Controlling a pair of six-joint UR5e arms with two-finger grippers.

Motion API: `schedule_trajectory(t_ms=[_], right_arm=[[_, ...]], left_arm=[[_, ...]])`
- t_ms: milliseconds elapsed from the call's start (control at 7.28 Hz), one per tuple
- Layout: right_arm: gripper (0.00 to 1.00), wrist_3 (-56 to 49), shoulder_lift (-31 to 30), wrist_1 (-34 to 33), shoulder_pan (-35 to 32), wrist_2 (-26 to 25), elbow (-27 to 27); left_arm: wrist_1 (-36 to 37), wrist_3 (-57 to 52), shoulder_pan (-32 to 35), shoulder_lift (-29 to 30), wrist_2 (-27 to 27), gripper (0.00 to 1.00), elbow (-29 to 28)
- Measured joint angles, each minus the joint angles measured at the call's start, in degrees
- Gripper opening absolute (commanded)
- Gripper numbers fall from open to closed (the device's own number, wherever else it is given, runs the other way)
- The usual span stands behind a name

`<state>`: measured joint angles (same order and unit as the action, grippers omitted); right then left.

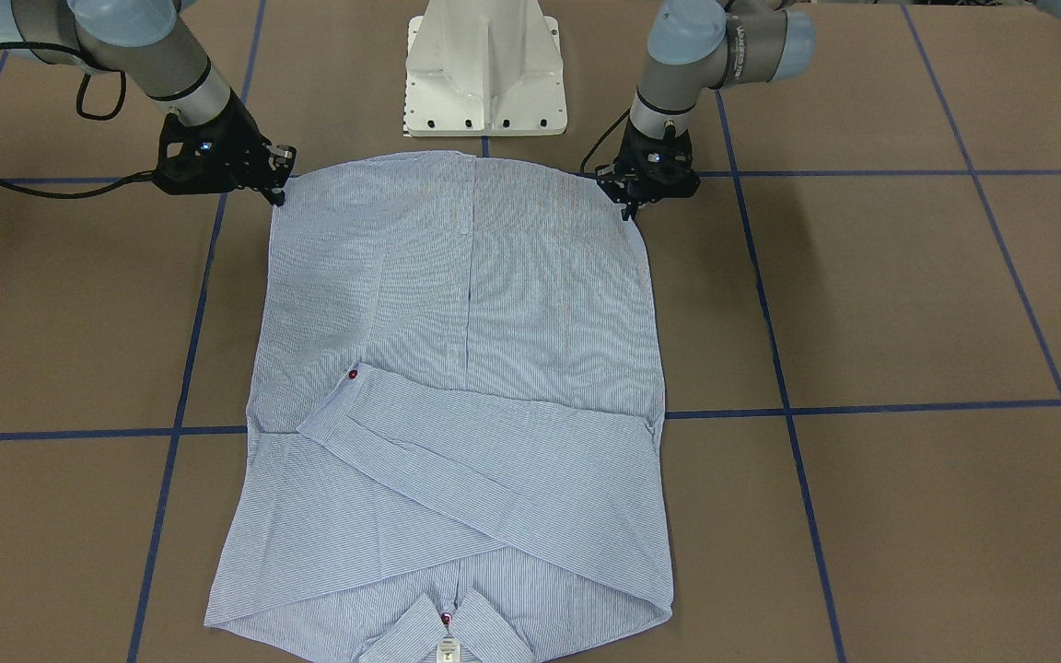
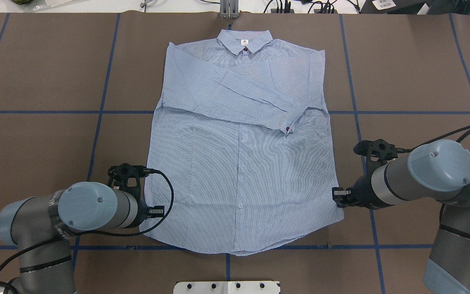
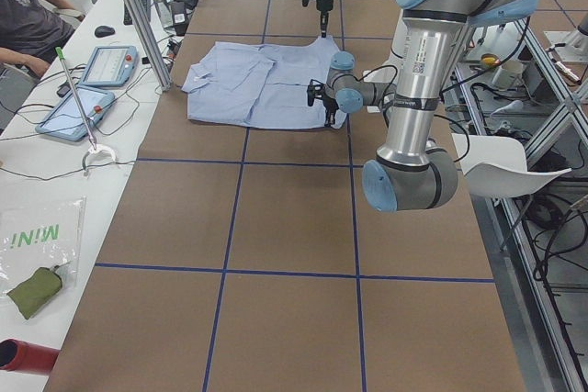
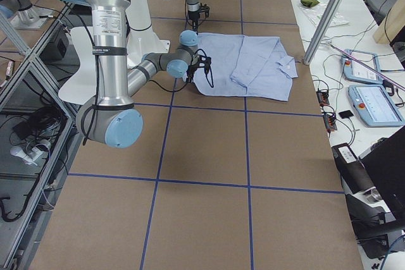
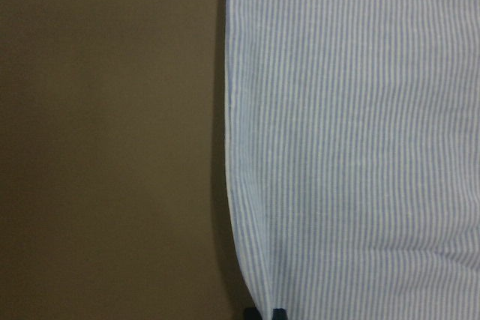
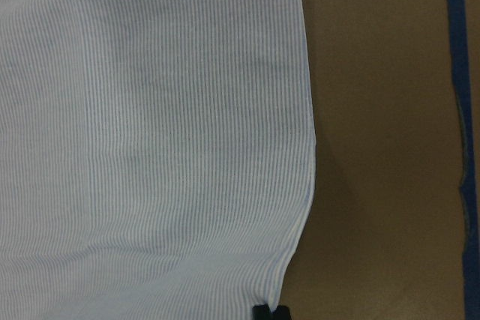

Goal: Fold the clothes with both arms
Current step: 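Close the left gripper on the hem corner while the right gripper holds its corner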

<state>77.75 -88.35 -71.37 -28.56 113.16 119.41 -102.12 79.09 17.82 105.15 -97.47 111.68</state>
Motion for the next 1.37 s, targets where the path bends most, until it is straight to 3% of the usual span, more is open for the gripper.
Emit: schedule_trajectory(t_ms=[412,1374], right_arm=[[0.0,-0.35,-0.07,0.05,-3.51,3.37,-0.21],[0.0,-1.01,0.31,0.32,-7.58,7.83,0.06]], left_arm=[[3.53,-2.7,3.24,-0.07,-0.62,0.0,5.18],[3.8,-6.73,5.23,0.72,-3.46,0.0,5.17]])
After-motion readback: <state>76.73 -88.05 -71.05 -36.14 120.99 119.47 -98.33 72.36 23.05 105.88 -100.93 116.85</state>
